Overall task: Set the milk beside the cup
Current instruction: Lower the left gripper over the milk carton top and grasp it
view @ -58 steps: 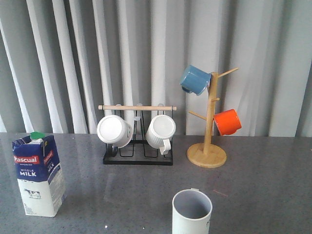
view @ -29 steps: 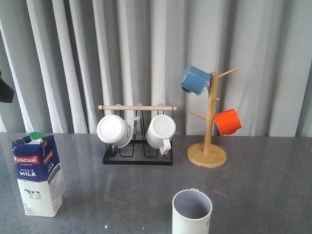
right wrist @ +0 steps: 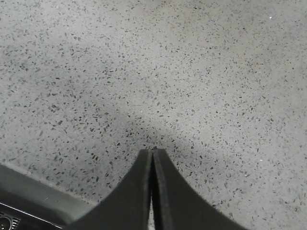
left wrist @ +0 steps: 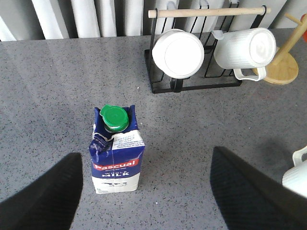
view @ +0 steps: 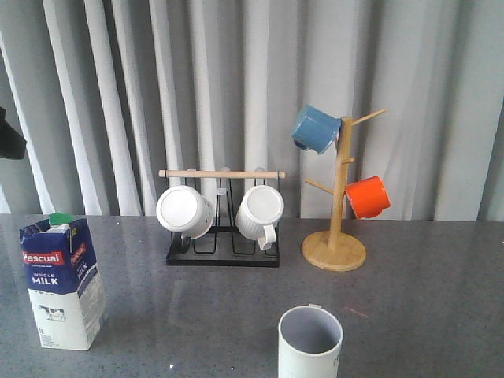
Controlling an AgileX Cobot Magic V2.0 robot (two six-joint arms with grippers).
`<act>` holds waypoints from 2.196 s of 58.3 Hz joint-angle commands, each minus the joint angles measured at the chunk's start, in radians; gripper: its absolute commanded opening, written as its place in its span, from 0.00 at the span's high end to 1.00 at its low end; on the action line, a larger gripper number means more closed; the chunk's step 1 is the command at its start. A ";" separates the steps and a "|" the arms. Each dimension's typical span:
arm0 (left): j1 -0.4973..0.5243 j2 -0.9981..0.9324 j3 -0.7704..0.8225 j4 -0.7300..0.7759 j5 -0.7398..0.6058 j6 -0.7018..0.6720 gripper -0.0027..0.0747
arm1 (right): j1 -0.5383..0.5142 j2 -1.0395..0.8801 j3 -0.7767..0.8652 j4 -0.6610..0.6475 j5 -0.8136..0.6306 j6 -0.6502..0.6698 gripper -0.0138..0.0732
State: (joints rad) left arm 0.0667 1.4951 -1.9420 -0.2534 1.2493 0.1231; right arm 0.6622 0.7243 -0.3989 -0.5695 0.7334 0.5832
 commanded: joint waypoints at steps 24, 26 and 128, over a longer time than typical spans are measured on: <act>0.000 -0.007 -0.027 0.002 -0.017 -0.015 0.18 | 0.001 -0.003 -0.024 -0.036 -0.042 0.013 0.85; 0.000 0.001 -0.027 0.002 -0.008 -0.018 0.18 | 0.001 -0.003 -0.024 -0.036 -0.042 0.013 0.85; 0.000 0.227 -0.027 0.020 -0.026 -0.003 0.20 | 0.001 -0.003 -0.024 -0.039 -0.041 0.012 0.85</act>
State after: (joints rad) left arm 0.0667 1.7662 -1.9420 -0.2085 1.2714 0.1206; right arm 0.6622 0.7243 -0.3989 -0.5695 0.7311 0.5940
